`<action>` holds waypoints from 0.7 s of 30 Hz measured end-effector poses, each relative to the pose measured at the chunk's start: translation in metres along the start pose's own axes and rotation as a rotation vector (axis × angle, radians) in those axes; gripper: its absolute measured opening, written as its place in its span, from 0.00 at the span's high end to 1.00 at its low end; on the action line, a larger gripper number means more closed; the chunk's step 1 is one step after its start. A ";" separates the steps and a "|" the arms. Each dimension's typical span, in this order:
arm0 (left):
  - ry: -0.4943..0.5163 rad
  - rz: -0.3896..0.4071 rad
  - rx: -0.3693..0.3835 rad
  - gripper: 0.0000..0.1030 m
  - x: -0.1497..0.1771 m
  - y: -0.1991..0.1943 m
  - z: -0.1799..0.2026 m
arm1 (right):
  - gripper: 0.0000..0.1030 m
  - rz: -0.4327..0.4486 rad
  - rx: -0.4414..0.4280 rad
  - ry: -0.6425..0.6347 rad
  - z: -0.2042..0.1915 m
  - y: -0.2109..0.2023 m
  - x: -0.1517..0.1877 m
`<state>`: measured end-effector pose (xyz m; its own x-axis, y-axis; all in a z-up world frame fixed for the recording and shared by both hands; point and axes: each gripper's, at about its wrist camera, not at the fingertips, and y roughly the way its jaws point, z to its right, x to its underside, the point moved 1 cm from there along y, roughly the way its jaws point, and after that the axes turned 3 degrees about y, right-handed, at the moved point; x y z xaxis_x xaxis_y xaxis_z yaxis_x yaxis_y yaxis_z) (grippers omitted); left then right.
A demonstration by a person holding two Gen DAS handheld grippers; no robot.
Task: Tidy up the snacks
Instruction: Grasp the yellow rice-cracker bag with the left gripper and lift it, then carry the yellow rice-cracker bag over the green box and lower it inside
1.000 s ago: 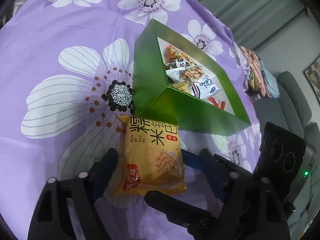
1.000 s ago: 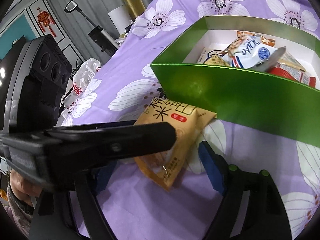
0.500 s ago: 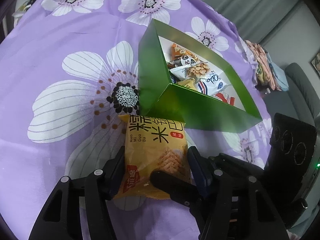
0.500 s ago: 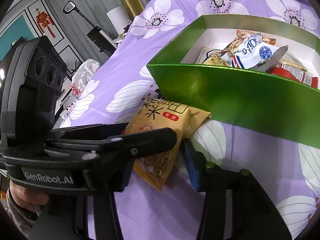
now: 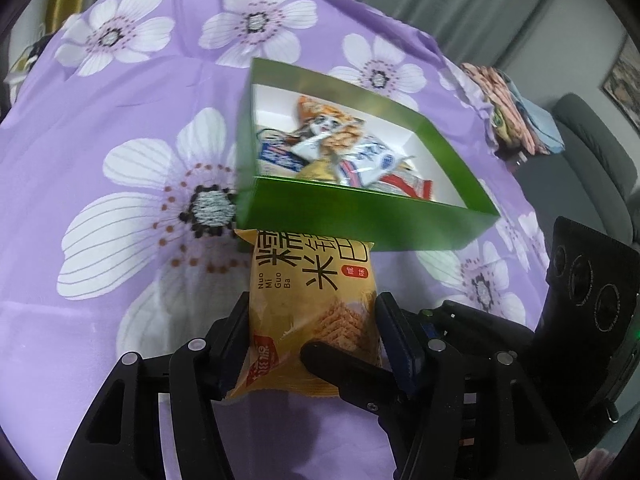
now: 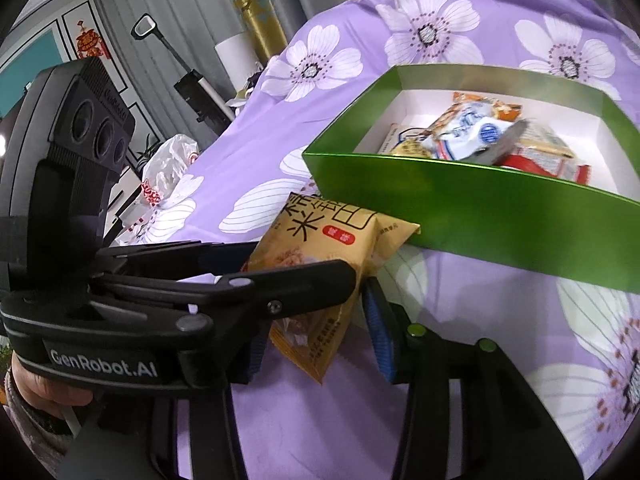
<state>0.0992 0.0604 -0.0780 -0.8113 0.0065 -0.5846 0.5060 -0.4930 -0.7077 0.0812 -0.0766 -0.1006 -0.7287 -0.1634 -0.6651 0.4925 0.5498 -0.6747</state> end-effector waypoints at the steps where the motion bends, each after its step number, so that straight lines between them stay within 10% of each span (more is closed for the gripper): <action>1: 0.010 0.000 0.006 0.41 0.000 0.000 0.004 | 0.56 0.007 0.008 0.006 0.002 -0.004 0.001; 21: 0.115 0.036 0.081 0.41 0.004 0.002 0.064 | 0.56 0.101 0.118 0.007 0.020 -0.057 0.018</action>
<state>0.0786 0.0040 -0.0562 -0.7520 0.0847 -0.6537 0.5051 -0.5632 -0.6540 0.0497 -0.1277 -0.0803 -0.6755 -0.1061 -0.7297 0.6158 0.4632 -0.6374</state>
